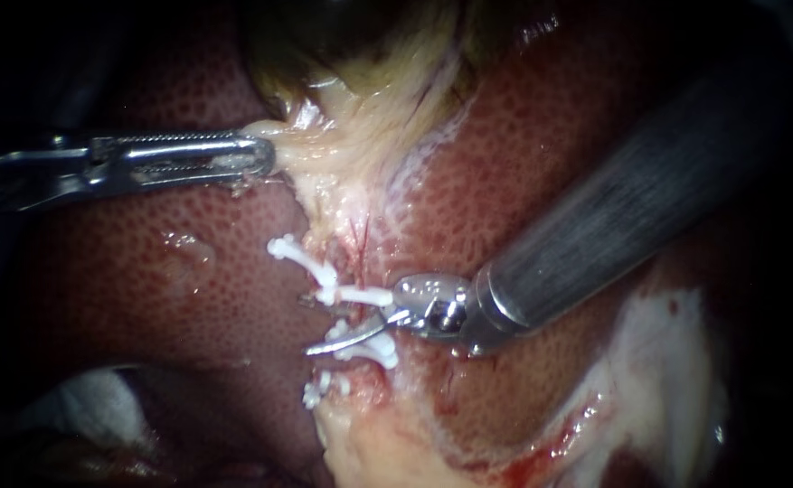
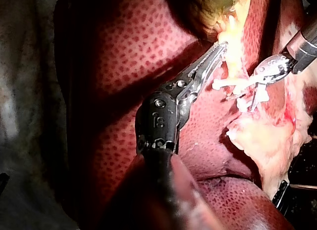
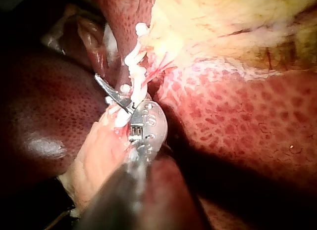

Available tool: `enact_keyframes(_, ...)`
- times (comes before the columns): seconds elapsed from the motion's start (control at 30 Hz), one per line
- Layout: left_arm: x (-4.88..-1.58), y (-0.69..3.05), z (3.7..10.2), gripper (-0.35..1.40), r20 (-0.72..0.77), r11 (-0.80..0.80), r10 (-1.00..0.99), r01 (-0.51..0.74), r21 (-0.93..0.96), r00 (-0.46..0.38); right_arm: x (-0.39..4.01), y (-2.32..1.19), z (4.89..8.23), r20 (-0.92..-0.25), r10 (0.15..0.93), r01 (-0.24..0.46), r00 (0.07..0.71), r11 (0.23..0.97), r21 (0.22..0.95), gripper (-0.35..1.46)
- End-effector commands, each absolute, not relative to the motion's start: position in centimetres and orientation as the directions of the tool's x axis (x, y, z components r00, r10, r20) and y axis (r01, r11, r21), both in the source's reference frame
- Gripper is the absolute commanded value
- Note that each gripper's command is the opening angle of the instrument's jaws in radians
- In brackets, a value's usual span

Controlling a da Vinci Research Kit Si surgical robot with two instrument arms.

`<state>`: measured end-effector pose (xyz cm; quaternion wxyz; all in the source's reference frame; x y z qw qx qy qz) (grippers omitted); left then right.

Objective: Go to the cutting position right tube

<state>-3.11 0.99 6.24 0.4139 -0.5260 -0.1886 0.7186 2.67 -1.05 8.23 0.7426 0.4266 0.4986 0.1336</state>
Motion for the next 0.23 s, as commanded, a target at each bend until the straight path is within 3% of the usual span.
enact_keyframes(0.03, -3.11, 0.99, 6.24, -0.35, -0.6, -0.586, 0.793, -0.396, -0.707, -0.104, 2.66, -1.05, 8.23, -0.627, 0.623, 0.228, 0.467, 0.6, 0.766, 1.2)
enact_keyframes(0.23, -3.11, 0.99, 6.25, -0.35, -0.6, -0.586, 0.793, -0.396, -0.707, -0.104, 2.65, -1.06, 8.26, -0.628, 0.622, 0.229, 0.467, 0.601, 0.765, 1.2)
